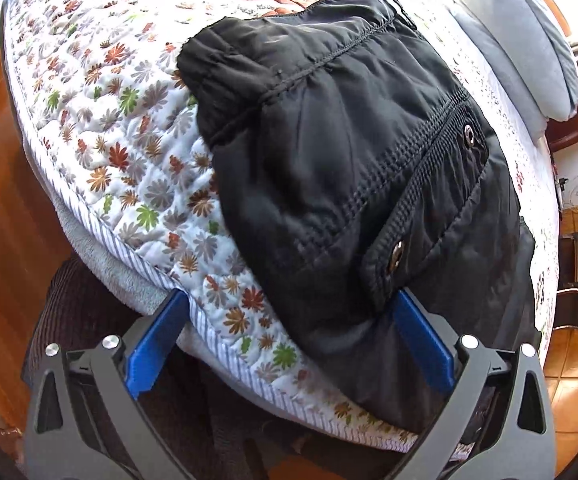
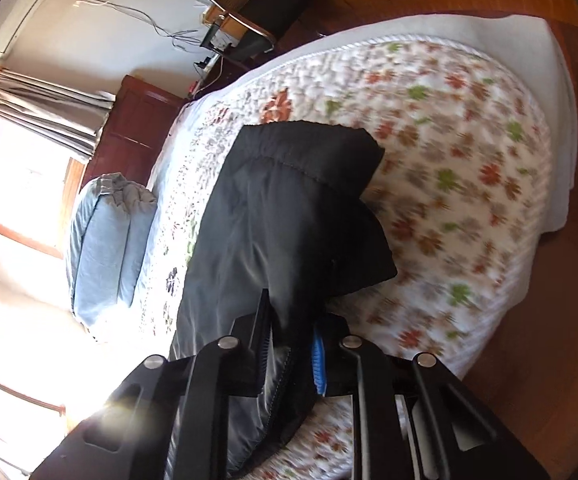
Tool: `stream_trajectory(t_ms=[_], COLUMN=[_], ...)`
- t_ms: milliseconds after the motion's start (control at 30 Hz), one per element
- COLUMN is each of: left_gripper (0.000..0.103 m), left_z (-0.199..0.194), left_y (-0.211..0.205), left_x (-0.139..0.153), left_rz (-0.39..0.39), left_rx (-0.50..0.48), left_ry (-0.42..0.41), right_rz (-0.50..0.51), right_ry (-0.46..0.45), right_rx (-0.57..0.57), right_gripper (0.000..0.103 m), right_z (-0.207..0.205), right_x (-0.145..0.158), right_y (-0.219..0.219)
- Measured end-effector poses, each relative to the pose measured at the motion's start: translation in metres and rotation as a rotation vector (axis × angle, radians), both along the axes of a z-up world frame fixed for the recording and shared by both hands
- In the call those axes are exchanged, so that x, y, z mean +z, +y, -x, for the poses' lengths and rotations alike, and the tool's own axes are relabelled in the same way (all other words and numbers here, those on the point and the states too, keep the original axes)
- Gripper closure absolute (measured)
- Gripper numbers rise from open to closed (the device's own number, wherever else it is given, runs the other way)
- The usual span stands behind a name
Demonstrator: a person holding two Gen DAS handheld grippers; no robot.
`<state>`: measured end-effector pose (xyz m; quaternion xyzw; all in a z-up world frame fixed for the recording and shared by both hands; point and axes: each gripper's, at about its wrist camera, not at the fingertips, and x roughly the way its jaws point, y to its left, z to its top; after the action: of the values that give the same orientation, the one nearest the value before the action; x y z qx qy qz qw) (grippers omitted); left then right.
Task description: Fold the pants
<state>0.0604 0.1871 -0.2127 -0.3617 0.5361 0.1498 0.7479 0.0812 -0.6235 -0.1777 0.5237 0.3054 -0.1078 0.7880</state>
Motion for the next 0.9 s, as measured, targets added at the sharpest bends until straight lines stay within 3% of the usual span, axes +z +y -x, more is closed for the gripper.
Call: stream_trajectory(t_ms=[200,367,533,667,733,800,900], left_gripper=[0.002,0.002,0.002,0.003,0.008,0.025,0.027], left_z=[-0.023,-0.048,-0.080,-0.079,-0.071,-0.063,-0.046], left_y=[-0.002,-0.011,-0.014,-0.006,-0.002,0.006,0.024], left_x=[0.003,0.007,0.009,0.013,0.017,0.019,0.022], left_rz=[0.002,-0.032,-0.042,-0.015,0.005,0.034,0.134], left_rx=[0.045,0.059,0.082,0.072,0.045,0.039,0.060], left_ry=[0.000,-0.009,0.016,-0.001,-0.023,-0.024,-0.037], right_rz=[-0.034,-0.074,-0.016,0.001,-0.009,-0.006,-0.009], right_ry=[-0.034,-0.032,-0.022,-0.026,-0.026,-0.018,-0.016], right_rx=[-0.008,-0.039,-0.036,-0.031,-0.027,-0.021,-0.021], right_gripper=[0.087,0.087,0.087,0.087,0.087,0.087,0.087], right_z=[-0.041,-0.033,-0.038,-0.046,-0.043,-0.040,-0.038], right_x=[-0.002,-0.020,-0.016,-0.007,-0.009,-0.011,-0.014], right_y=[-0.008,-0.019,-0.012,-0.007,-0.009,-0.010,-0.009])
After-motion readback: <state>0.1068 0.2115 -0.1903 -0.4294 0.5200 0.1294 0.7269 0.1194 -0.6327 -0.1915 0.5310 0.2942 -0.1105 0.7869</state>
